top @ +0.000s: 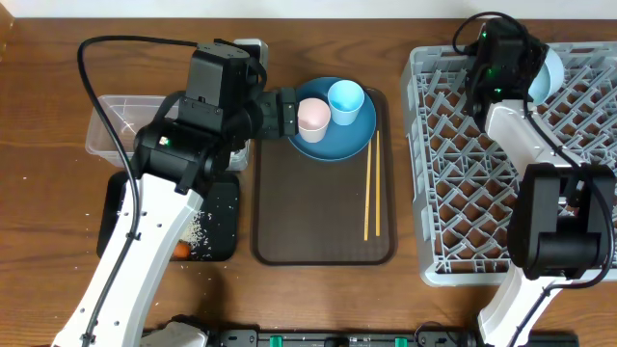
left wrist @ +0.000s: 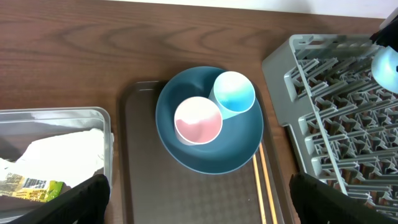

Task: Sort waste into correct bins and load items into the dishwasher rack
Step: 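Carry the bowl right with the right gripper into the dishwasher rack, then lower the bowl into the rack slots and open the right gripper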

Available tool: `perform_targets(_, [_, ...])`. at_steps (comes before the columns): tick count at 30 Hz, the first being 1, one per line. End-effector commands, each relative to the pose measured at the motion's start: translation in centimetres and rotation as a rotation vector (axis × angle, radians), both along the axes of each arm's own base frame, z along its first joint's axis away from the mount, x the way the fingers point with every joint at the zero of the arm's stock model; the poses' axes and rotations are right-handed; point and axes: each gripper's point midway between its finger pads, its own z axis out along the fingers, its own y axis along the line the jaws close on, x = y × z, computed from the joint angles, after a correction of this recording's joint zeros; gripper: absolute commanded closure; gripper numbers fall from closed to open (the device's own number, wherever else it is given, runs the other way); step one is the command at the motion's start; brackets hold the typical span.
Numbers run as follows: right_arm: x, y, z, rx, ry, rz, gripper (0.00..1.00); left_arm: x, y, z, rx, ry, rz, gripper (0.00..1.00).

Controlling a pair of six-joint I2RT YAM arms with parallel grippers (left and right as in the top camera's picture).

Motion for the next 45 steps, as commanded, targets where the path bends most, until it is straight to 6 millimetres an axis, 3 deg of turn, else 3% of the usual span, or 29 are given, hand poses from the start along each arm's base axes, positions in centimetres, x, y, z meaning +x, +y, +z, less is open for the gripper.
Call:
perform_targets(1, [0.4, 0.4, -0.4, 0.016, -0.004, 0.017, 0.99, 0.2, 0.0, 0.3, 0.002, -0.01, -0.009, 0.07])
perform_targets(27, [-0.6, 3.9, -3.9, 0.099, 0.058, 0.051, 0.99, 0.1, 0.0, 0.2, 0.004, -0.004, -0.01, 0.07])
perform_targets(37, [-0.4, 6.9, -4.5, 0.124, 0.048, 0.1, 0.99, 0.0, 0.0, 0.2, 0.005, -0.002, -0.01, 0.07])
perform_targets(40, [-0.2, 8.3, -4.6, 0.145, 0.028, 0.119, 0.96, 0.0, 0.0, 0.2, 0.005, -0.003, -0.009, 0.07])
perform_targets(45, [-0.1, 10.4, -4.6, 0.149, 0.028, 0.159, 0.83, 0.0, 0.0, 0.2, 0.005, -0.002, -0.009, 0.07])
